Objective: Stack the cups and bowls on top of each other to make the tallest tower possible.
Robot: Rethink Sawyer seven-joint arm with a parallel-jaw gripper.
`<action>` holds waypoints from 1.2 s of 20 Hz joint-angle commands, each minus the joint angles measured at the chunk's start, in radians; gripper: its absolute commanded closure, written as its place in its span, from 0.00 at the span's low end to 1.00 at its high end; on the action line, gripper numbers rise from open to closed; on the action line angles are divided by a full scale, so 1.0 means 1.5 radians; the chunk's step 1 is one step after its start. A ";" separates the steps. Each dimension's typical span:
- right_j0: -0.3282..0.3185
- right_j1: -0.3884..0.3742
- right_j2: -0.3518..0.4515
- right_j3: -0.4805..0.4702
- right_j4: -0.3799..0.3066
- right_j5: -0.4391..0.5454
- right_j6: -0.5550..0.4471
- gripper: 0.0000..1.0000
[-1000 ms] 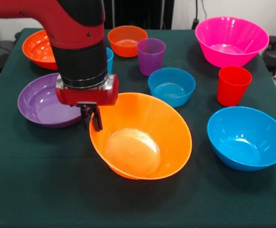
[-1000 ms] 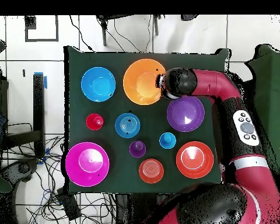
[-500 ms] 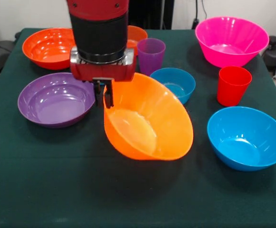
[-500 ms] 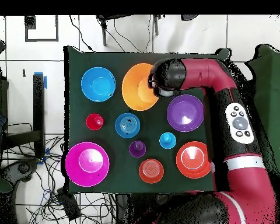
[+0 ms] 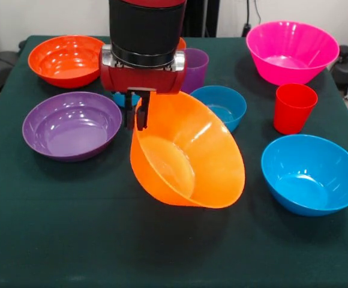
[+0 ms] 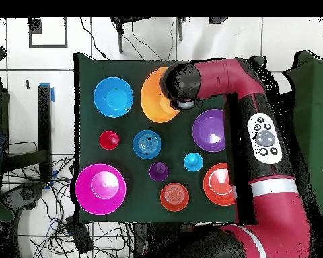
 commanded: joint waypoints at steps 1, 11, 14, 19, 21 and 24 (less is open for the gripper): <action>0.010 -0.004 -0.027 -0.036 -0.101 0.043 -0.240 1.00; 0.016 -0.003 -0.032 -0.064 -0.182 0.015 -0.246 1.00; 0.018 0.001 -0.025 -0.073 -0.185 0.024 -0.250 1.00; 0.024 0.004 -0.021 -0.090 -0.190 0.031 -0.253 1.00; 0.028 0.003 -0.022 -0.094 -0.194 0.033 -0.254 1.00; 0.032 -0.001 -0.024 -0.093 -0.199 0.031 -0.254 1.00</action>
